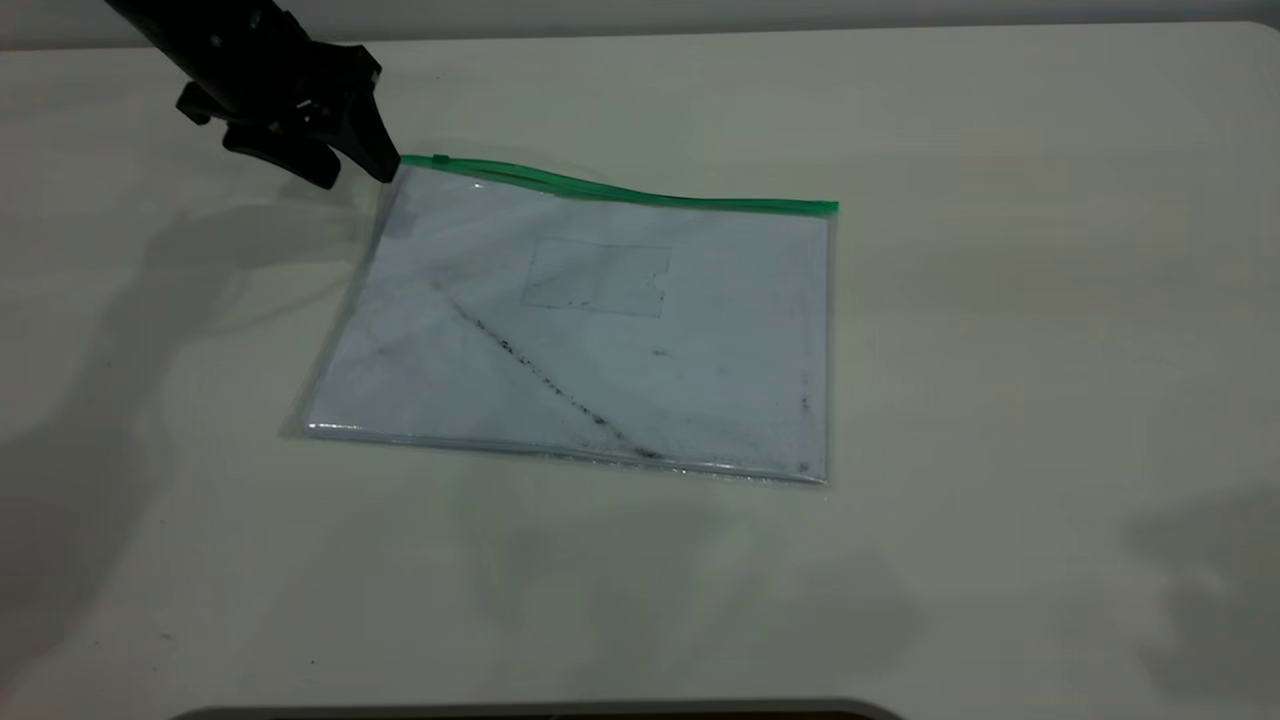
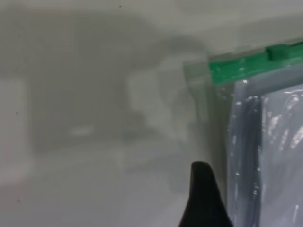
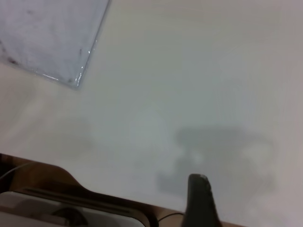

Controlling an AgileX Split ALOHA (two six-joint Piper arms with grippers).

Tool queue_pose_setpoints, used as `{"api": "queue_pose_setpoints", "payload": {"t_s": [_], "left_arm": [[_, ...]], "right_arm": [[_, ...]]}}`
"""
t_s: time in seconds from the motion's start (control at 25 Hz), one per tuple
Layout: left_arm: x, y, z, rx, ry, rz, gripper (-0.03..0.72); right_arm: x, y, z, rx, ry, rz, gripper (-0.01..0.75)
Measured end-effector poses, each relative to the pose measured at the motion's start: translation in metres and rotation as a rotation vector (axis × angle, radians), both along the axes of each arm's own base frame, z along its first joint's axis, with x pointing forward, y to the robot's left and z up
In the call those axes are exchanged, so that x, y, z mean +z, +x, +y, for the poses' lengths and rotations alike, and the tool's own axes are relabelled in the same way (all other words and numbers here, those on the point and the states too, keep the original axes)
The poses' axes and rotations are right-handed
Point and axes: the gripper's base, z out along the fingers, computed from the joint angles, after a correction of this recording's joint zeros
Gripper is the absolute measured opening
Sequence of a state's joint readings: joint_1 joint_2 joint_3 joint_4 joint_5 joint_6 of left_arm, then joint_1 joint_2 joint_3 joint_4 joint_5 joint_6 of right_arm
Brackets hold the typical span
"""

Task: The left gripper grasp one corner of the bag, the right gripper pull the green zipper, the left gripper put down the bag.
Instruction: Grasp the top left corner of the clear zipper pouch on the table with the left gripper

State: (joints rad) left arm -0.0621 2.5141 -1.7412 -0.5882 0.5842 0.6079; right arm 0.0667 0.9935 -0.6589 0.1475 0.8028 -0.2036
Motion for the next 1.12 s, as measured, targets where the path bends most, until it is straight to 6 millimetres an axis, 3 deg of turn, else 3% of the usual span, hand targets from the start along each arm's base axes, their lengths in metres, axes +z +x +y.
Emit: {"api": "queue_pose_setpoints", "payload": {"t_s": [0.36,0.84,0.96,1.12], "left_arm": [[-0.027,-0.001,-0.002,0.001,-0.017,0.021,0.577],[-0.036,0.003,-0.015,-0.040,-0.174,-0.075,0.570],[-0.037,0.004,-0.017,-0.067,-0.196,-0.104,0.508],[-0.034,0.004,-0.021,-0.121,-0.229,-0.138,0.283]], "right_arm": [[0.000,0.000,0.000,-0.001,0.001,-0.004,0.579],[0.000,0.000,0.000,-0.001,0.001,-0.004,0.579],[0.000,0.000,0.000,-0.001,0.001,-0.004,0.579],[0.000,0.000,0.000,-0.001,0.001,-0.005,0.579]]}}
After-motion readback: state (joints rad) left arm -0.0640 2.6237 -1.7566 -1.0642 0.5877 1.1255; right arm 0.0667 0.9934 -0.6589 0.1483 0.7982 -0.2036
